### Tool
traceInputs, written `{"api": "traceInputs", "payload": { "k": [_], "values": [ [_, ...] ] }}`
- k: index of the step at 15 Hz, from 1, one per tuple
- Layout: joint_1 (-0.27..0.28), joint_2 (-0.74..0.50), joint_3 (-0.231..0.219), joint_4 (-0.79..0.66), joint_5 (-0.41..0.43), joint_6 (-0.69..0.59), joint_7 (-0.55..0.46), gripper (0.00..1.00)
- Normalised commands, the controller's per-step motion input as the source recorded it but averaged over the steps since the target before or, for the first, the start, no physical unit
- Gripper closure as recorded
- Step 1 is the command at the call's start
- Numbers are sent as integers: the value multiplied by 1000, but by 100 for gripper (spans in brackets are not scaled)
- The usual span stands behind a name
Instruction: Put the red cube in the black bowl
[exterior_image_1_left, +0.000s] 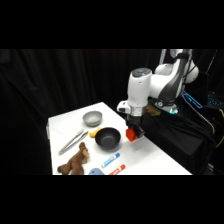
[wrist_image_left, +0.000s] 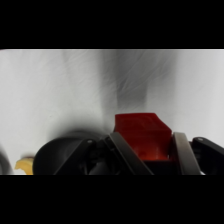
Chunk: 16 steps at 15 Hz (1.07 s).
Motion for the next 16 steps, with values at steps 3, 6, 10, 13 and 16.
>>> {"api": "traceInputs", "payload": {
  "k": [3,6,10,13,16],
  "values": [
    [-232,-95,70,218,-81,-267,-73,74],
    [-181,-60,47,242,-93,-258,-67,74],
    [-142,33,22,255,-91,-198,-66,74],
    [-123,186,-9,249,-59,-52,-98,74],
    [-96,278,-33,238,-18,72,-125,74]
  ]
}}
